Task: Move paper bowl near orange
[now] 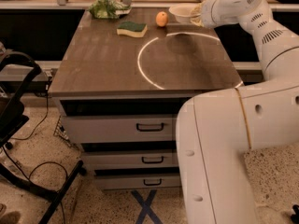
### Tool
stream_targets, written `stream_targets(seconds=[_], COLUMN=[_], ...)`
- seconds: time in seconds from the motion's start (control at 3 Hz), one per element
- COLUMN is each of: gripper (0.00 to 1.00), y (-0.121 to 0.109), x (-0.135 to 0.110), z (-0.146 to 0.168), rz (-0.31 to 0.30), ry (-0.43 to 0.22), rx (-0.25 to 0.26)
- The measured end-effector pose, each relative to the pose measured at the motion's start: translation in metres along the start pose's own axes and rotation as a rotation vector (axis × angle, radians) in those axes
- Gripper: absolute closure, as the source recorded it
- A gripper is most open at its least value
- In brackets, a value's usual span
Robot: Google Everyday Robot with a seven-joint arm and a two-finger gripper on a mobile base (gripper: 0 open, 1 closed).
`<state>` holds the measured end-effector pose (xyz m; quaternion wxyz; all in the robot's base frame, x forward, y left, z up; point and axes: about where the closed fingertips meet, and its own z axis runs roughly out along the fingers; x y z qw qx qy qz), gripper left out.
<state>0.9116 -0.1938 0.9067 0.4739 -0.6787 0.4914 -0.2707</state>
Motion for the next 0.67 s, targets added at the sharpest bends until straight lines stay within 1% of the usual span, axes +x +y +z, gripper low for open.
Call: stream_targets(seconds=[0.33, 0.67], gripper=[0.30, 0.01], y=[0.0015, 0.0033], x=[-0.0021, -0.0047], z=[0.0028, 0.0063], rz=[-0.001, -0.002], ry=[-0.003, -0.008], rx=[-0.003, -0.006])
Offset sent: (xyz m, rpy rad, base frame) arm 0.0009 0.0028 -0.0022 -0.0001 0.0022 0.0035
